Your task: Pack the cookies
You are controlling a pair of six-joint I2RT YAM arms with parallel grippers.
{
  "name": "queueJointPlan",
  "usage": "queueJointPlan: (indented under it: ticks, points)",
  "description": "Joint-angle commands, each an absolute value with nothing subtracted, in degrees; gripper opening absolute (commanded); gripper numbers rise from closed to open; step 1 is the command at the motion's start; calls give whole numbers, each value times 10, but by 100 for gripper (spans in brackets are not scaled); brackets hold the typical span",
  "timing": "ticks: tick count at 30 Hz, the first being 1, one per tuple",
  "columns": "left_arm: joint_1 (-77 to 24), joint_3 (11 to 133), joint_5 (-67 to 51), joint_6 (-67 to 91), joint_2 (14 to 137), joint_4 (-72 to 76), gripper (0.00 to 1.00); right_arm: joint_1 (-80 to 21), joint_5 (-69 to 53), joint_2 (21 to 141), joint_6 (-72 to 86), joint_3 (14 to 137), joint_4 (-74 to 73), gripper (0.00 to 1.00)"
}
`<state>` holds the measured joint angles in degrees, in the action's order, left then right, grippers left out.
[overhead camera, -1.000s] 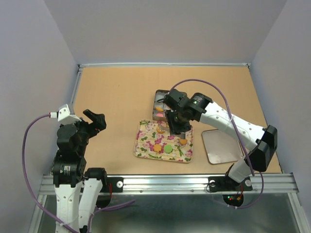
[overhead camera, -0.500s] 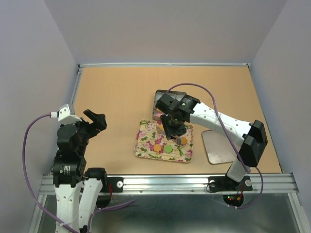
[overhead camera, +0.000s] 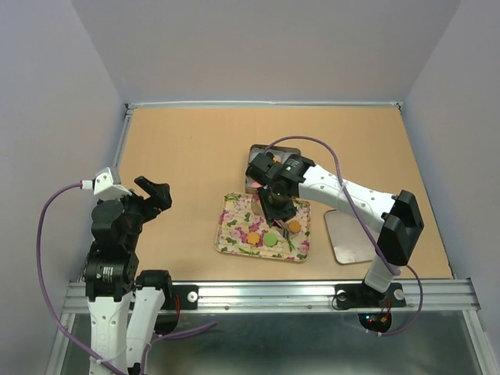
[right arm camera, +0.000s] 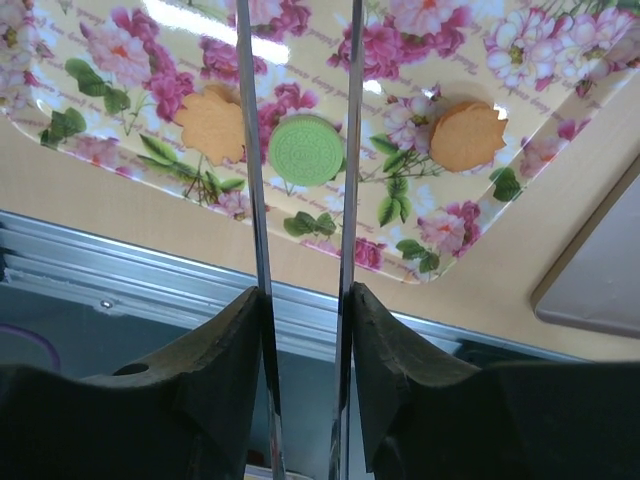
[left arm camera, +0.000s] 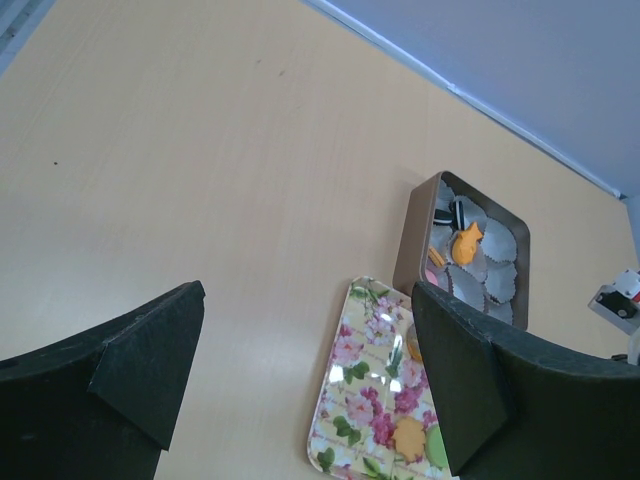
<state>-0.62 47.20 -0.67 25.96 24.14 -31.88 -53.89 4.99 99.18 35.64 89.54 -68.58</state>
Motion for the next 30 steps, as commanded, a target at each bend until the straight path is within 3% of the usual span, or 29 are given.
queueJointPlan:
  ticks: [1,8,11,22,30]
  points:
    - [-4,461,-12,250,239,-288,96,-545,54,991,357,964,-700,37]
    - [-4,462,-14,250,243,-287,96,-545,97,1020,357,1173,-784,36]
    - [-4,461,-16,250,245,-287,96,-541,108,1031,353,1207,-795,36]
    - [-4,461,-15,249,247,-287,96,-463,141,1041,316,1200,-786,36]
    - [-4,461,-12,250,247,-289,96,-447,130,1027,307,1101,-748,36]
